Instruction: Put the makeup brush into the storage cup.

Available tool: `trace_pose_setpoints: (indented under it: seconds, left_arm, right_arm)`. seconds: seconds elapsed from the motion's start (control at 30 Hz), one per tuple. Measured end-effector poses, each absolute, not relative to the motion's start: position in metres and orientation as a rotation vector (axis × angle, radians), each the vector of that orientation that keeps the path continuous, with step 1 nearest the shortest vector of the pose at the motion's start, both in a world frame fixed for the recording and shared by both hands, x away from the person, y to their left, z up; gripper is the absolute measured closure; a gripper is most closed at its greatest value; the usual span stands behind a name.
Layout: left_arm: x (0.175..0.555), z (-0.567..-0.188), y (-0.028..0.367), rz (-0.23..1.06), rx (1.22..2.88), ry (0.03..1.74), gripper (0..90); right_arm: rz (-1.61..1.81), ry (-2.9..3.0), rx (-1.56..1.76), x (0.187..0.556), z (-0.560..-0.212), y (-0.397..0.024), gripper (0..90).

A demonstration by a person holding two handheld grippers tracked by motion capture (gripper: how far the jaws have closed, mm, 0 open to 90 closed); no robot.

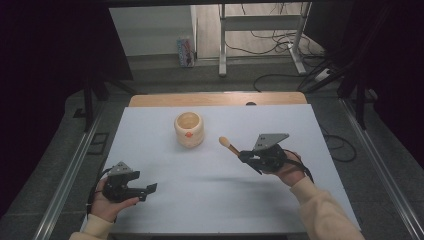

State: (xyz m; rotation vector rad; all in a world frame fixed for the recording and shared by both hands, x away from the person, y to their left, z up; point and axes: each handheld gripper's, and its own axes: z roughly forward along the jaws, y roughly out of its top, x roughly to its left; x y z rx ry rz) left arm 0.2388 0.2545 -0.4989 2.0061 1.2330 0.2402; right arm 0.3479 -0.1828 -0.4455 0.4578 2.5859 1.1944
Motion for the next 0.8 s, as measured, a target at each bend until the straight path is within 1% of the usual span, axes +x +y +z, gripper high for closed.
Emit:
trace_pose_setpoints:
  seconds: [0.8]
  left_arm:
    - [0.2419, -0.4933, 0.2461, 0.235, 1.940, 1.240, 16.5]
  right_arm:
    - [1.218, 2.556, 0.488, 0.3464, -0.4447, -0.1810, 78.9]
